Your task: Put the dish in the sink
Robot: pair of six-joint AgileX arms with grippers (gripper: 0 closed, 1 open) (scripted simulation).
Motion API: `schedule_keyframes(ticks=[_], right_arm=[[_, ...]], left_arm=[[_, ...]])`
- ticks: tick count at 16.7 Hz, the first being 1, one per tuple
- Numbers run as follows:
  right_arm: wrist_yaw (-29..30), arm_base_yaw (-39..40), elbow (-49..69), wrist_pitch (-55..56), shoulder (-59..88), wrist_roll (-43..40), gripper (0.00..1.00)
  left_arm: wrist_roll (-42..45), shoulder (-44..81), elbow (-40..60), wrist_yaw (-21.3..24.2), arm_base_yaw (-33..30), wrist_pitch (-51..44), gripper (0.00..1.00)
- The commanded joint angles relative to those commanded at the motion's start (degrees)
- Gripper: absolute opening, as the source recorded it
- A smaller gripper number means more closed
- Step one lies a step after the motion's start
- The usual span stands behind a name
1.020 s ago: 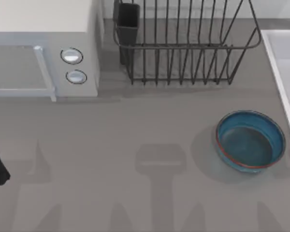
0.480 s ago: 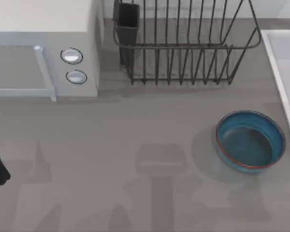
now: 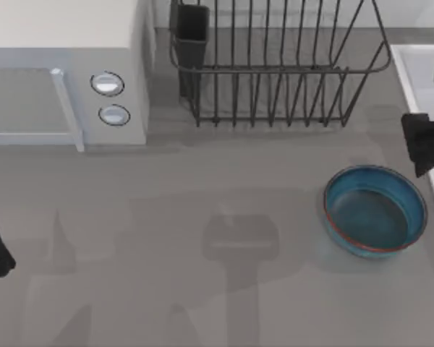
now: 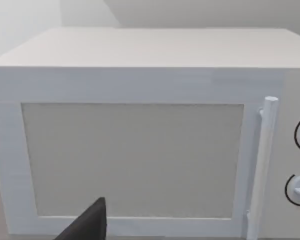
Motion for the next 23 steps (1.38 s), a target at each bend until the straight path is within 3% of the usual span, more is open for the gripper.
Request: schedule_keyframes(ticks=[4, 11, 18, 23], right_arm=[[0.1, 0.7, 6.3, -4.6, 6.9, 0.8, 1.0], [0.1, 0.5, 5.7, -3.8, 7.5, 0.7, 1.0], [0.2, 0.8, -5.8, 13.6, 12.4, 1.0, 1.0], [0.2, 0.9, -8.6, 16.9, 13.7, 1.1, 1.0]], left_arm=[[0.0, 0.0, 0.0, 0.0, 0.0, 0.0, 1.0], [0.0, 0.0, 0.0, 0.0, 0.0, 0.0, 1.0], [0.0, 0.0, 0.0, 0.0, 0.0, 0.0, 1.0], [0.0, 0.0, 0.0, 0.0, 0.0, 0.0, 1.0]])
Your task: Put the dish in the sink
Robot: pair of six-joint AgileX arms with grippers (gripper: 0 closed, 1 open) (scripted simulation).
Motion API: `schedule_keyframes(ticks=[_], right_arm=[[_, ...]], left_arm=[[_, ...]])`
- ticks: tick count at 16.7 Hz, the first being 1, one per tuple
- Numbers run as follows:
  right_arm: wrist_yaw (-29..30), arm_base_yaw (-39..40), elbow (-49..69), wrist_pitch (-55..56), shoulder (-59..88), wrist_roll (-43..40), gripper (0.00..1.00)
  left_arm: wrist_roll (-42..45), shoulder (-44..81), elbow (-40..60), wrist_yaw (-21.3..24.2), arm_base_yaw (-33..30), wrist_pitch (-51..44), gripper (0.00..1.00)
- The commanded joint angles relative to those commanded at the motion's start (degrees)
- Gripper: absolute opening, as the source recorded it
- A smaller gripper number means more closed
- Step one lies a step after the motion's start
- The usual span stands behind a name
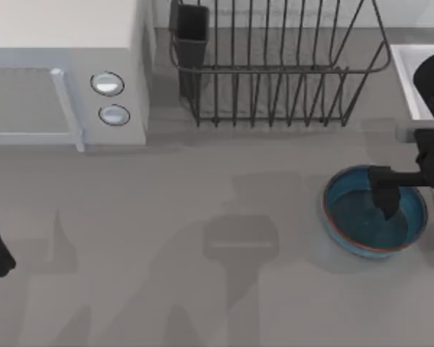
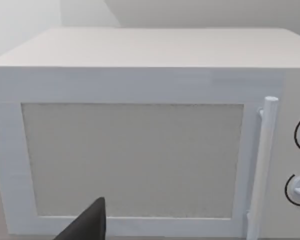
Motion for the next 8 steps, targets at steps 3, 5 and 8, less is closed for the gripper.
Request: schedule_keyframes(ticks=[3, 5, 8], right_arm=[[0.0, 0.0, 0.0, 0.0, 0.0, 0.0, 0.85], [0.0, 0.0, 0.0, 0.0, 0.0, 0.0, 0.7], [0.0, 0.0, 0.0, 0.0, 0.0, 0.0, 0.47]], left_arm=[[0.0, 0.0, 0.0, 0.0, 0.0, 0.0, 1.0], [0.0, 0.0, 0.0, 0.0, 0.0, 0.0, 1.0], [0.0, 0.0, 0.0, 0.0, 0.0, 0.0, 1.0]])
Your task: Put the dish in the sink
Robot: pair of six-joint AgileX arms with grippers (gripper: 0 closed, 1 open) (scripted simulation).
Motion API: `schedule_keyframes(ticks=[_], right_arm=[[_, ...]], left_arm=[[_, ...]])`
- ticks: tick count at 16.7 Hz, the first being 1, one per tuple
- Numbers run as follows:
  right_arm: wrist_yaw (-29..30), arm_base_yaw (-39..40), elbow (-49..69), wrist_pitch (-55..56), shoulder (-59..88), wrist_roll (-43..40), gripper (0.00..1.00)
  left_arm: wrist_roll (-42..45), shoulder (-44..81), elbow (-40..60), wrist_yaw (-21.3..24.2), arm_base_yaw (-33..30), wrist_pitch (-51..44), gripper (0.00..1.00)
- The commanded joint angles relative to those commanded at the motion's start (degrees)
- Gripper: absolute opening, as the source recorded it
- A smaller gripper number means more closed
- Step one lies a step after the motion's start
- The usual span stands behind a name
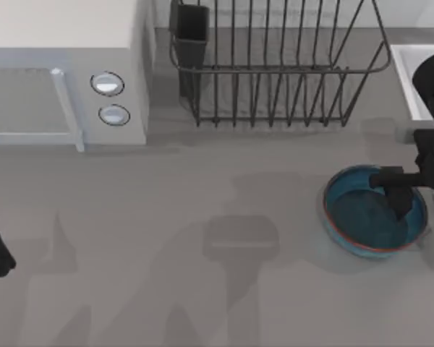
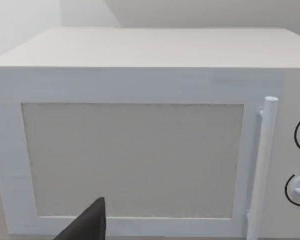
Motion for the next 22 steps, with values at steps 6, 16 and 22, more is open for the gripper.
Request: schedule_keyframes(ticks=[6, 16, 22], right_arm=[[0.0, 0.0, 0.0, 0.0, 0.0, 0.0, 0.02], [0.1, -0.1, 0.2, -0.2, -0.1, 0.0, 0.0], [0.1, 0.0, 10.8, -12.9, -1.9, -0.1, 0.0]], left_arm=[[0.0, 0.0, 0.0, 0.0, 0.0, 0.0, 1.0], [0.0, 0.0, 0.0, 0.0, 0.0, 0.0, 1.0], [0.0, 0.0, 0.0, 0.0, 0.0, 0.0, 1.0]])
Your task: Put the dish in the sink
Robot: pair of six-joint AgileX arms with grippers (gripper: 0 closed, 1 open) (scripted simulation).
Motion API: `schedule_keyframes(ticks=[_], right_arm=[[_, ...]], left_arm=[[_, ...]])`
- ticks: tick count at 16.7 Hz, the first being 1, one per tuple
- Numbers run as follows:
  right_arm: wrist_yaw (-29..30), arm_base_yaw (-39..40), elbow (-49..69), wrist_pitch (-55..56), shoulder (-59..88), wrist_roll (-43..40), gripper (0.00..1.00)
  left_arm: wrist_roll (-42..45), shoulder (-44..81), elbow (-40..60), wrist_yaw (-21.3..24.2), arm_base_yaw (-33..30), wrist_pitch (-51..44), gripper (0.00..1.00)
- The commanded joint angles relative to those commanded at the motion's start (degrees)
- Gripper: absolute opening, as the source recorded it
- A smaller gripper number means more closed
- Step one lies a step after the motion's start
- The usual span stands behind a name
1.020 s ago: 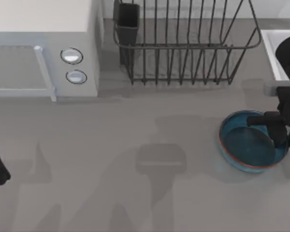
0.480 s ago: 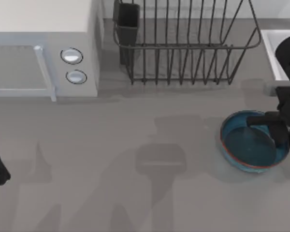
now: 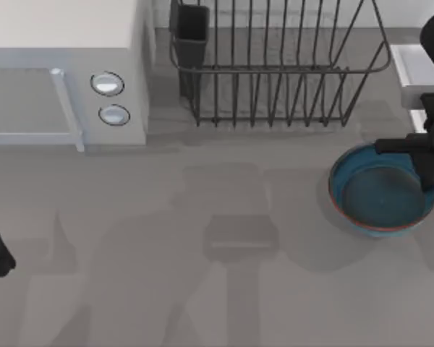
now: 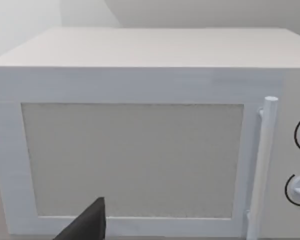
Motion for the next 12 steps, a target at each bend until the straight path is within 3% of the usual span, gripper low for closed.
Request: schedule_keyframes(ticks=[6, 12], right_arm=[[-0.1, -0.3, 13.7, -17.9, -3.7, -0.2, 0.0], [-0.1, -0.1, 15.6, -19.9, -4.4, -0.2, 0.0]], left_arm=[[0.0, 0.0, 0.0, 0.0, 0.0, 0.0, 1.0], [0.0, 0.0, 0.0, 0.0, 0.0, 0.0, 1.0]])
